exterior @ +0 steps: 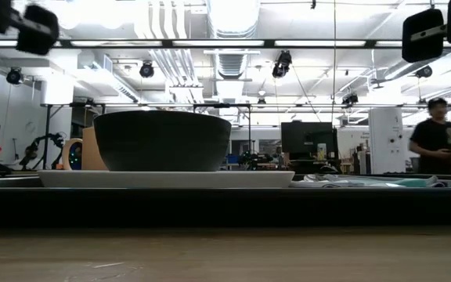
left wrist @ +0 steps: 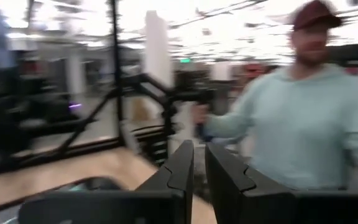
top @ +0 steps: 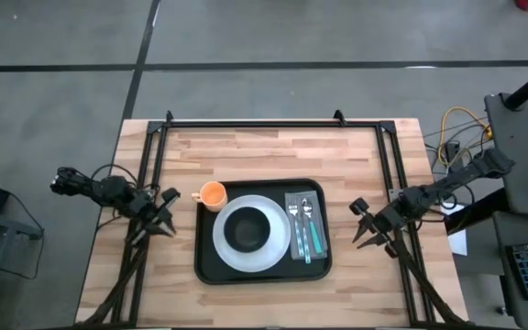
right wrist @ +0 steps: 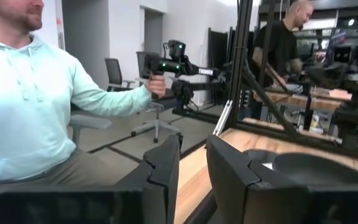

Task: Set up tray
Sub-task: Return to Home Position

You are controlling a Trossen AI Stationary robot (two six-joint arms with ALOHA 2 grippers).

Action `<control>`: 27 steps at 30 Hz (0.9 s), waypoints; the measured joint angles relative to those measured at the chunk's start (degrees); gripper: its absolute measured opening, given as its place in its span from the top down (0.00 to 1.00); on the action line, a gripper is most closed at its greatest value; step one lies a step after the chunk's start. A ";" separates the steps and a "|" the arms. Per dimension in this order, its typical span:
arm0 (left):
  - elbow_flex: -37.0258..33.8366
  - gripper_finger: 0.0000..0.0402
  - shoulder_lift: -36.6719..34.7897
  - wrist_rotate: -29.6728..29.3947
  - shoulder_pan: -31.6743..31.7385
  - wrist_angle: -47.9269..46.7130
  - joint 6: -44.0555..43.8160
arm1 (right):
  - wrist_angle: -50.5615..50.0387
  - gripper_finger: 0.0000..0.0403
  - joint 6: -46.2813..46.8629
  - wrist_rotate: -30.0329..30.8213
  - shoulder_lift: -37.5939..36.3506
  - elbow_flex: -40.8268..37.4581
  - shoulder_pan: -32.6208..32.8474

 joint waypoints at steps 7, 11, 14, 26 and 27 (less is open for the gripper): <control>-2.19 0.94 0.00 -12.34 0.00 0.50 1.56 | -5.46 0.83 -0.05 0.00 -7.23 0.00 0.00; -3.91 0.94 -0.02 -12.29 0.00 3.09 1.70 | -9.09 0.83 -0.07 -0.06 -11.63 0.00 0.00; -5.19 0.94 -0.02 -12.27 0.00 3.36 1.74 | -12.67 0.83 -0.03 -0.13 -15.40 0.00 0.00; -5.17 0.94 -0.04 -11.94 0.00 3.72 2.91 | -27.08 0.83 -0.81 -0.29 -28.72 0.09 -0.02; -5.17 0.94 -0.04 -11.85 0.00 3.69 3.27 | -27.12 0.83 -0.80 -0.43 -28.72 0.07 0.00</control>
